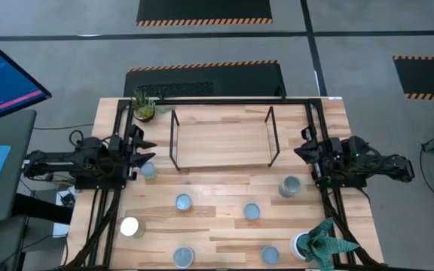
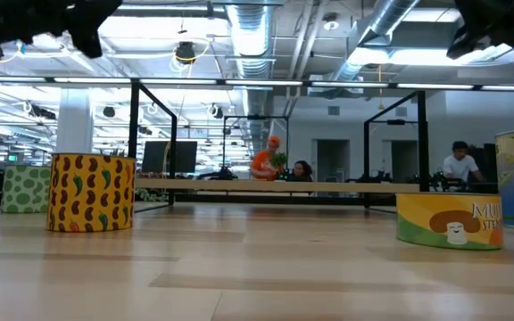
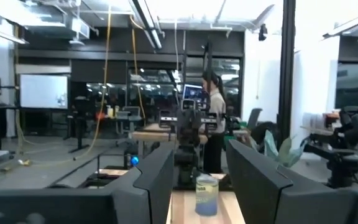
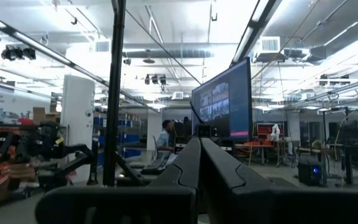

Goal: Pick and place cans onto a shelf
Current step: Put the canned peas on the shelf

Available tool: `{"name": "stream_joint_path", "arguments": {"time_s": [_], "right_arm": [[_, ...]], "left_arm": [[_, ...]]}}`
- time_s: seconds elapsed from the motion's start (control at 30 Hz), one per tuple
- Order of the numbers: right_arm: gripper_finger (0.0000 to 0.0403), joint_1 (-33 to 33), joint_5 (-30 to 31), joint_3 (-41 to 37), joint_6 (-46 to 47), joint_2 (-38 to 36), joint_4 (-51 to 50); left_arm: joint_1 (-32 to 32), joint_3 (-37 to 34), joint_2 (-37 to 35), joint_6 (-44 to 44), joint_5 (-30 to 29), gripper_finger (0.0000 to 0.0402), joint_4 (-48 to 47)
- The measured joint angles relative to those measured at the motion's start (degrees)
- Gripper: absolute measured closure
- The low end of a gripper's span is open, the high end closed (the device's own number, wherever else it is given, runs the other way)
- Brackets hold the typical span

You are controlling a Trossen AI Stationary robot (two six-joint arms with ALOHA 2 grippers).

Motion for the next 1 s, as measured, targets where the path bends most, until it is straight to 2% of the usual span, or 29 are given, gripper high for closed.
{"name": "stream_joint_path", "arguments": {"time_s": [0.17, 0.37, 0.47, 0.6, 0.7, 0.87, 1.0], "right_arm": [[0.0368, 0.0, 0.0, 0.0, 0.1, 0.0, 0.4], [0.0368, 0.0, 0.0, 0.1, 0.1, 0.0, 0.3], [0.0368, 0.0, 0.0, 0.1, 0.1, 0.0, 0.3], [0.0368, 0.0, -0.5, 0.1, 4.8, 0.0, 1.3], [0.0368, 0.0, -4.4, 0.2, 6.7, 0.0, 1.5], [0.0368, 0.0, -8.6, 1.5, 6.4, 0.9, 1.7], [0.0368, 0.0, -9.4, 5.7, 1.6, 3.4, 1.7]], "left_arm": [[-0.2, 6.6, 7.7, 0.2, 0.3, 0.0262, -5.1], [-0.3, 17.2, 15.4, 1.4, 0.3, 0.0262, -22.8], [-0.3, 21.5, 19.3, -0.3, 0.3, 0.0262, -28.2], [-0.3, 24.7, 23.7, -2.5, 0.8, 0.0262, -29.7], [-0.3, 25.6, 26.3, -2.1, 2.7, 0.0262, -29.7], [-0.3, 25.7, 29.2, -0.1, 3.3, 0.0262, -29.8], [-0.3, 25.7, 30.6, -0.2, 3.2, 0.0262, -29.2]]}}
